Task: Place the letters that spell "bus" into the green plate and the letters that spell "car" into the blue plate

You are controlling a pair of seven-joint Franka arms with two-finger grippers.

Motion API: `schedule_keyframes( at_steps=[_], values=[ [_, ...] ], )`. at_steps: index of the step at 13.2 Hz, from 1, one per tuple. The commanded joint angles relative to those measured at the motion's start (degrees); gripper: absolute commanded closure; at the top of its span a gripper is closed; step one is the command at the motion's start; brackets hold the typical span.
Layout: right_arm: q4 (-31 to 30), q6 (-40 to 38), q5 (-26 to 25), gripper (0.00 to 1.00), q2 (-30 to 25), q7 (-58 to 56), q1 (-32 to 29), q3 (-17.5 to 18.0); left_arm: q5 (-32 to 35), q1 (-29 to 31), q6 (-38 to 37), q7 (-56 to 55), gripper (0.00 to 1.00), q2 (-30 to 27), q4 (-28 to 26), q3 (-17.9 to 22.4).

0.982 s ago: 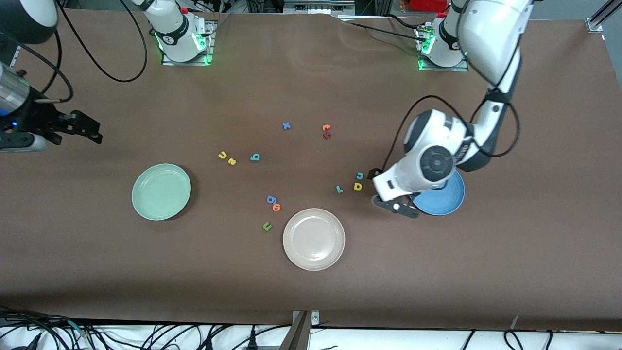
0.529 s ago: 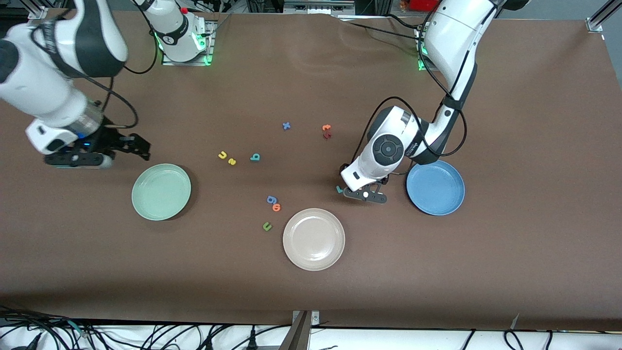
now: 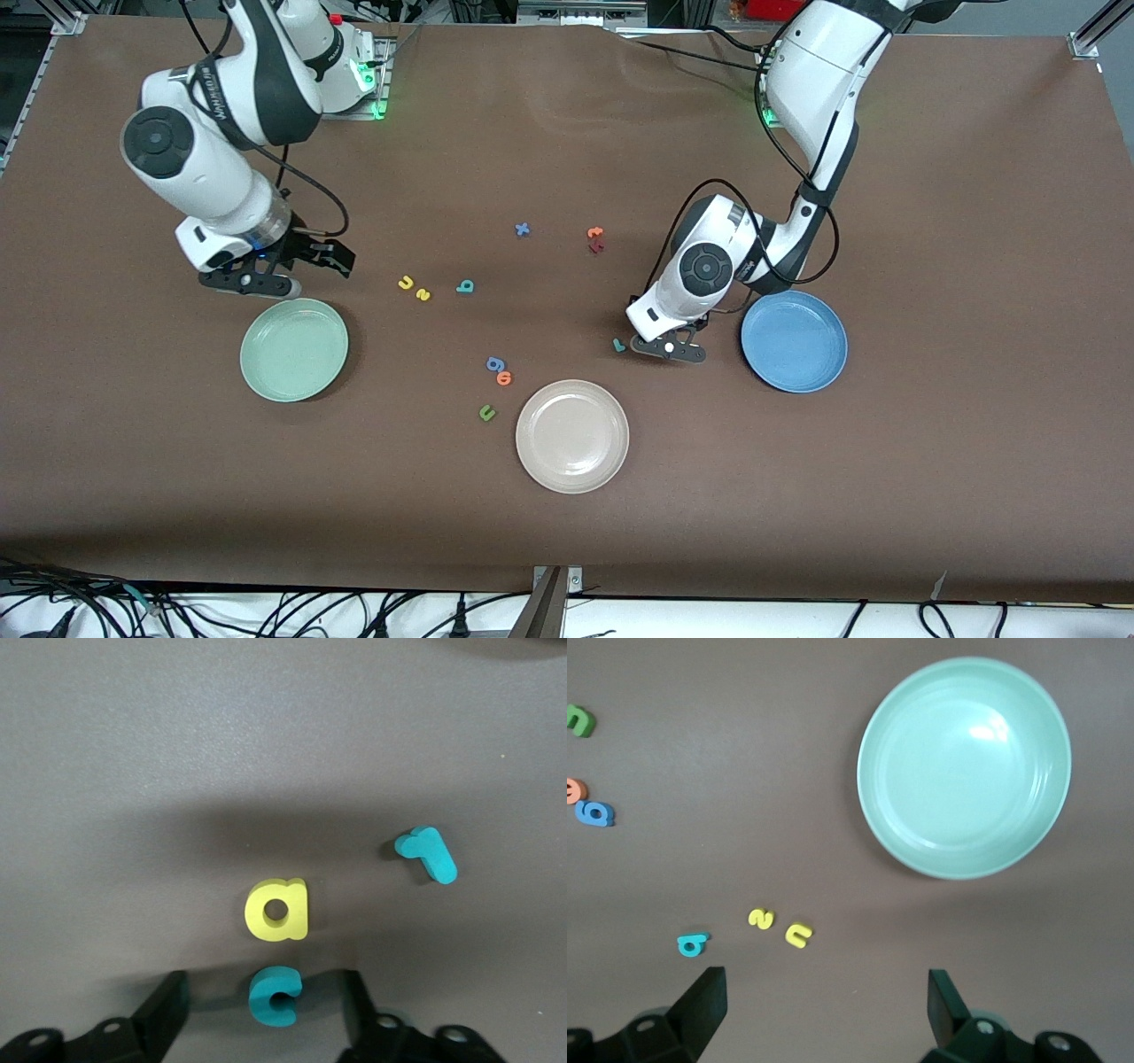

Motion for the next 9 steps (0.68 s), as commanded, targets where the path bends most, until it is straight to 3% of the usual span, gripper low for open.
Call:
schedule_keyframes(
  at_steps=[1, 3, 6, 9],
  values=[
    [-1.6, 3.2, -1.4, 0.00, 2.3, 7.5, 1.6, 0.4, -0.1, -0.4, 1.0, -0.2, 0.51, 0.4, 0.8, 0.4],
    [-3.9, 8.0, -1.5, 0.00, 4.4, 9.5, 1.9, 0.6, -0.1, -0.3, 1.0, -0.4, 0.87, 0.5, 0.7, 0.5],
    [-5.4, 14.0, -2.0, 0.00, 8.0, 12.7, 4.2, 0.5, -0.1, 0.2, 0.0, 0.2, 0.99, -0.4, 0.8, 0.5],
    [-6.1, 18.2, -3.6, 0.00, 11.9, 14.4, 4.5, 0.5, -0.1, 0.8, -1.4, 0.1, 1.00, -1.4, 0.8, 0.7]
  ],
)
